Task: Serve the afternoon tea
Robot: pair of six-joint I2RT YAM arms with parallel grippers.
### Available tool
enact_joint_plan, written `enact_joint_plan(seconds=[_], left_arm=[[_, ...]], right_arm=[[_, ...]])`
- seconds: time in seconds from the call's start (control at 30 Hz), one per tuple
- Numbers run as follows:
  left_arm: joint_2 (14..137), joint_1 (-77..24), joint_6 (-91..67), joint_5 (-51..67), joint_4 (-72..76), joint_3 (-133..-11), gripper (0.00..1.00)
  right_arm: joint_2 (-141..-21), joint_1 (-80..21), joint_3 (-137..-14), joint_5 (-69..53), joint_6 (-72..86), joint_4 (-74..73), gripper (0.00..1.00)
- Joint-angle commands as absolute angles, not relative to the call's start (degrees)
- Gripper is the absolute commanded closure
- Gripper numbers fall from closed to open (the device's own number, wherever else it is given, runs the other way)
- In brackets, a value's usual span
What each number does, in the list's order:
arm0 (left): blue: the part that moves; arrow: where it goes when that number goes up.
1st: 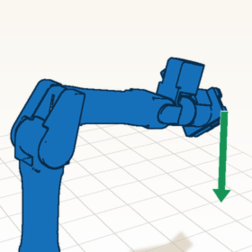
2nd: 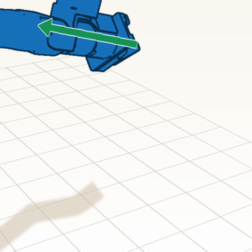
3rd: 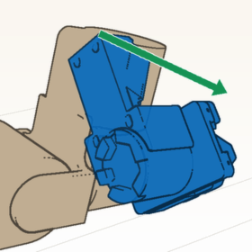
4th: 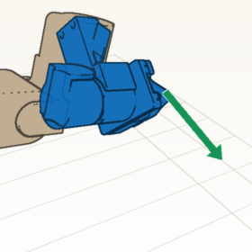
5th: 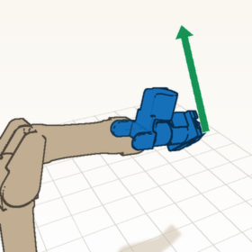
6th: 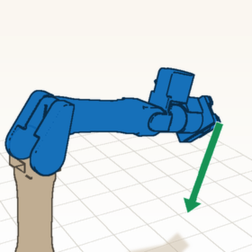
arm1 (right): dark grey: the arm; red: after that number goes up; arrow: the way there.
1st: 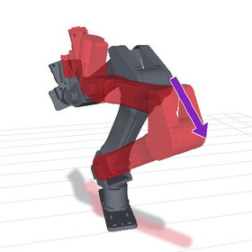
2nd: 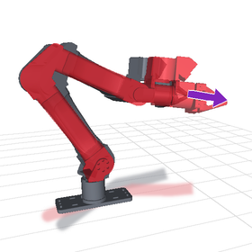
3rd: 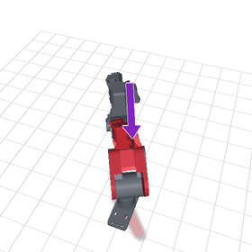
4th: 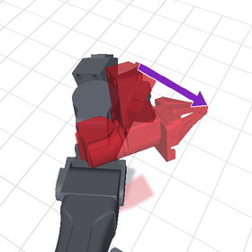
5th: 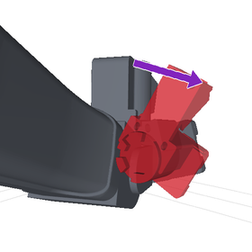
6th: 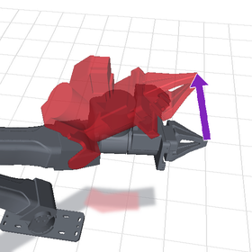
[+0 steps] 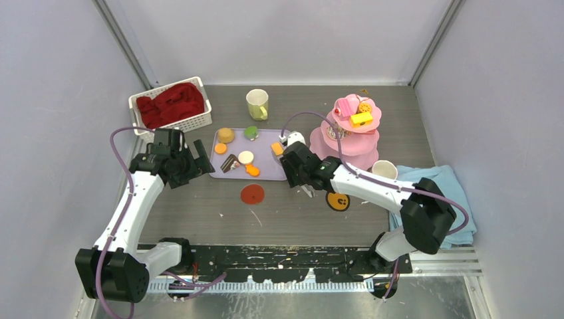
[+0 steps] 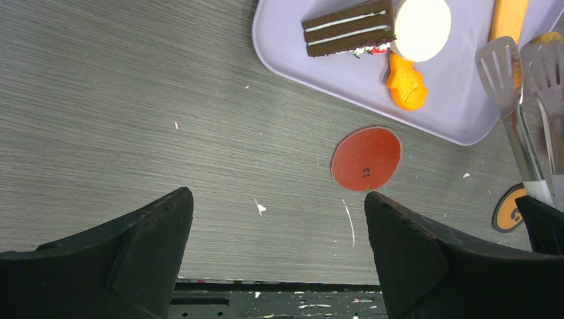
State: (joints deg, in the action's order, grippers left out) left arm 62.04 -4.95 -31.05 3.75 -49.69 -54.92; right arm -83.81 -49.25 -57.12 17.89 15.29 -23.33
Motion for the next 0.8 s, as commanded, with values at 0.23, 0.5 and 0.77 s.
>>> enact_joint_plan(seconds=[0.23,0.5,0.77], left_arm=[[62.05,-4.81,-30.37,3.52,-47.50,-55.63,0.00],[62.39,-4.85,-29.91,3.49,-47.49,-55.72,0.00],[62.09,-4.79,-30.06,4.17,-47.49,-55.39,0.00]], right_arm=[[-86.92,-47.99,-60.76,17.38,13.97,-16.56,0.52],[-84.90,-47.11,-59.97,16.43,14.19,-16.52,0.75],[-76.99,-47.02,-59.26,16.86,15.46,-18.25,0.91]])
